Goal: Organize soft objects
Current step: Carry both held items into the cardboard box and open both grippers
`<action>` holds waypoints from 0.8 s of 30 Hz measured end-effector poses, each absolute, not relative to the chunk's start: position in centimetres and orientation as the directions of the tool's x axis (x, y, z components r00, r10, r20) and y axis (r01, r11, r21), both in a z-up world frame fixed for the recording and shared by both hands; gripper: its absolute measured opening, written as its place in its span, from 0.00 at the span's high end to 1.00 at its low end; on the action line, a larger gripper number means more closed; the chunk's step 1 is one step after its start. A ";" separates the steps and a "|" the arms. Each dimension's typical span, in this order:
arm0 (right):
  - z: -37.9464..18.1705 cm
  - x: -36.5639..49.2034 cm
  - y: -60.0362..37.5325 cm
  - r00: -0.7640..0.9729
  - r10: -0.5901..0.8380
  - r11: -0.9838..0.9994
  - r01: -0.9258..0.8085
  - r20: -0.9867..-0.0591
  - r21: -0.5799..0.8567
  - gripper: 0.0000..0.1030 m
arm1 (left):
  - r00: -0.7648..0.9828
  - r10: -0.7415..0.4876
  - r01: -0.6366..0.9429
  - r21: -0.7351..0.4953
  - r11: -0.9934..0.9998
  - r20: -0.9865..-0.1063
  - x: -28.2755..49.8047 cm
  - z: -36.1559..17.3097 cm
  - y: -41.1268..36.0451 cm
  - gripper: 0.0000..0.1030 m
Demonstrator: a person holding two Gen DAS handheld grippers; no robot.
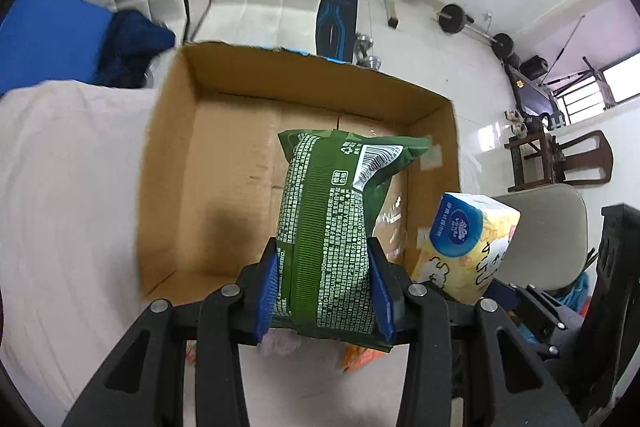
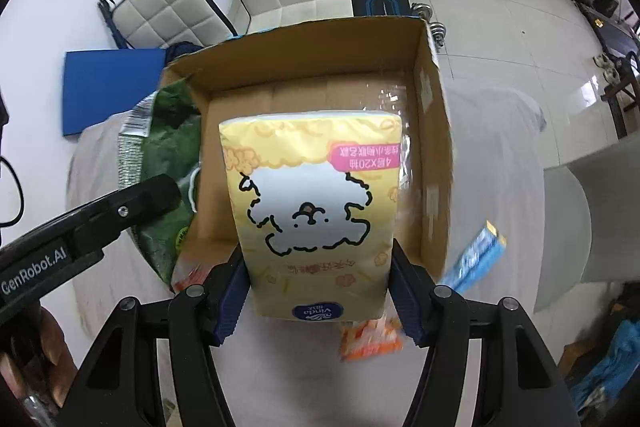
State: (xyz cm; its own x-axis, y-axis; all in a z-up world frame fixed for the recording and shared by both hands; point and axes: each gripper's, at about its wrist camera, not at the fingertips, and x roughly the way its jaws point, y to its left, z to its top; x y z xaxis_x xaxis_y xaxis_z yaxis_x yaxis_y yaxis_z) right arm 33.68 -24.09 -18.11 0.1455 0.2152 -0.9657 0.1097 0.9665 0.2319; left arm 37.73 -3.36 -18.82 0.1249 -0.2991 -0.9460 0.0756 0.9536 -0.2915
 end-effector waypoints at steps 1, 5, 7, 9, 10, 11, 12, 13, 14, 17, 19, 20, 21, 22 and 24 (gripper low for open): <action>-19.4 34.9 -24.2 0.132 0.209 0.968 0.111 -0.969 0.224 0.36 | 0.104 -0.298 0.064 -0.292 0.954 -0.949 39.0 -20.1 -3.5 0.63; -23.1 38.8 -24.2 0.081 0.193 0.974 0.101 -0.978 0.201 0.36 | 0.039 -0.291 0.041 -0.290 0.956 -0.956 42.9 -24.5 -4.4 0.63; -25.0 40.5 -24.2 0.059 0.180 0.979 0.091 -0.982 0.184 0.36 | 0.008 -0.288 0.027 -0.288 0.957 -0.958 44.5 -26.5 -4.8 0.63; -26.6 42.1 -24.3 0.043 0.168 0.981 0.090 -0.985 0.171 0.36 | -0.018 -0.292 0.023 -0.293 0.956 -0.956 45.4 -28.2 -5.2 0.63; -27.5 42.9 -24.3 0.031 0.163 0.982 0.093 -0.986 0.166 0.36 | -0.031 -0.296 0.014 -0.296 0.955 -0.955 46.0 -29.0 -5.3 0.63; -28.2 43.4 -24.3 0.022 0.159 0.983 0.094 -0.987 0.161 0.36 | -0.046 -0.297 0.015 -0.298 0.954 -0.954 46.5 -29.8 -5.5 0.63; -28.9 43.9 -24.3 0.013 0.160 0.983 0.094 -0.987 0.161 0.36 | -0.055 -0.296 0.015 -0.297 0.955 -0.954 46.8 -30.4 -5.7 0.63; -29.7 44.5 -24.3 0.002 0.163 0.982 0.096 -0.987 0.163 0.36 | -0.064 -0.295 0.019 -0.297 0.955 -0.953 46.8 -30.7 -5.9 0.63; -30.2 44.9 -24.3 -0.006 0.159 0.983 0.093 -0.987 0.158 0.36 | -0.073 -0.292 0.024 -0.295 0.955 -0.953 47.0 -31.2 -6.1 0.63; -31.5 45.8 -24.1 -0.019 0.151 0.985 0.082 -0.988 0.149 0.36 | -0.083 -0.275 0.041 -0.279 0.959 -0.958 47.1 -31.8 -6.6 0.63; -32.0 46.1 -24.2 -0.023 0.156 0.985 0.084 -0.988 0.153 0.36 | -0.085 -0.256 0.057 -0.261 0.964 -0.963 47.5 -32.2 -6.9 0.62; -32.3 46.3 -24.1 -0.029 0.163 0.984 0.080 -0.986 0.160 0.36 | -0.093 -0.248 0.063 -0.254 0.965 -0.964 47.6 -32.5 -7.1 0.62; -32.5 46.5 -24.2 -0.035 0.160 0.984 0.080 -0.986 0.157 0.36 | -0.106 -0.242 0.063 -0.249 0.966 -0.964 47.8 -32.7 -7.3 0.62; -32.7 46.6 -24.3 -0.033 0.151 0.986 0.080 -0.988 0.148 0.36 | -0.114 -0.241 0.056 -0.248 0.967 -0.964 47.6 -32.7 -7.3 0.62; -32.9 46.8 -24.3 -0.032 0.140 0.988 0.072 -0.990 0.137 0.35 | -0.119 -0.241 0.037 -0.247 0.968 -0.963 47.4 -32.6 -7.2 0.62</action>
State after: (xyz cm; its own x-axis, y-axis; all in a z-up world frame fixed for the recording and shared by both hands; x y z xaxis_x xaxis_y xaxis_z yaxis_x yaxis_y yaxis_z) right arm 46.83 -24.34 -32.91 -0.0324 0.1397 -0.9897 0.0716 0.9880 0.1371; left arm 47.39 -7.21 -32.62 -0.1191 -0.2409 -0.9632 0.0366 0.9684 -0.2467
